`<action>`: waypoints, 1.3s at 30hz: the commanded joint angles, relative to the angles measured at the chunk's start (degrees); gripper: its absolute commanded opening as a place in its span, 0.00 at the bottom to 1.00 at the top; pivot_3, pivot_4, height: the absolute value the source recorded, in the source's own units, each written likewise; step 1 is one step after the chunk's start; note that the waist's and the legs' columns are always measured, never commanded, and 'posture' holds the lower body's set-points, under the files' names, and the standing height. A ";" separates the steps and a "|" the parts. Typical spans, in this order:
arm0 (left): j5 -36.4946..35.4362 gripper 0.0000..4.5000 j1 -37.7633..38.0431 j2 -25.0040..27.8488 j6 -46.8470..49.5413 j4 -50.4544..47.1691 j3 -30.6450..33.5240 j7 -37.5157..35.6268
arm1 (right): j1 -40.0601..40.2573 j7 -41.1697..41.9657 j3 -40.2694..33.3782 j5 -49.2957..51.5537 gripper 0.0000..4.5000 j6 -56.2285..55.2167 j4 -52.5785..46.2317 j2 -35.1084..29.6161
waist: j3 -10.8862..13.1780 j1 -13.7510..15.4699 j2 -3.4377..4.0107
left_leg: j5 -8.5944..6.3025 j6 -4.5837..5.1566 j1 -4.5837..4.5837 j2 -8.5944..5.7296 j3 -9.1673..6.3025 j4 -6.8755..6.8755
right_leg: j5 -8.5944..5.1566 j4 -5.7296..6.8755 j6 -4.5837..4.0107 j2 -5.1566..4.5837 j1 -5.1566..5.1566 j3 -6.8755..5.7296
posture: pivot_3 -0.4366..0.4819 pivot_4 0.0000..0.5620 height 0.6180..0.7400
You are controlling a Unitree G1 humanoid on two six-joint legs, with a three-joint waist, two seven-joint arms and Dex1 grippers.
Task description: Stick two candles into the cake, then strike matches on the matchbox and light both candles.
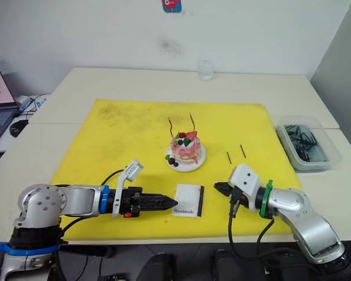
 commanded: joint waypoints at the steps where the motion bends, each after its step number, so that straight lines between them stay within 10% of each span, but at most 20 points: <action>1: 0.21 1.00 -0.31 -1.33 0.80 -0.34 -0.14 1.50 | -1.54 0.73 0.29 -0.29 0.01 1.15 -1.98 -1.09 | 0.00 -0.01 0.00 | 0.00 0.00 0.00 0.00 0.00 0.01 | 0.01 0.00 0.01 0.00 0.00 0.00 | 0.48 0.27 1.00; 39: 1.10 0.91 1.21 -6.93 1.80 -2.83 -0.82 5.91 | -10.61 2.05 11.72 -1.97 0.00 10.90 -0.05 4.72 | -0.02 0.58 -0.03 | 0.00 0.00 -0.02 -0.10 -0.01 0.03 | 0.02 -0.04 0.03 -0.08 0.04 -0.01 | 0.48 0.27 1.00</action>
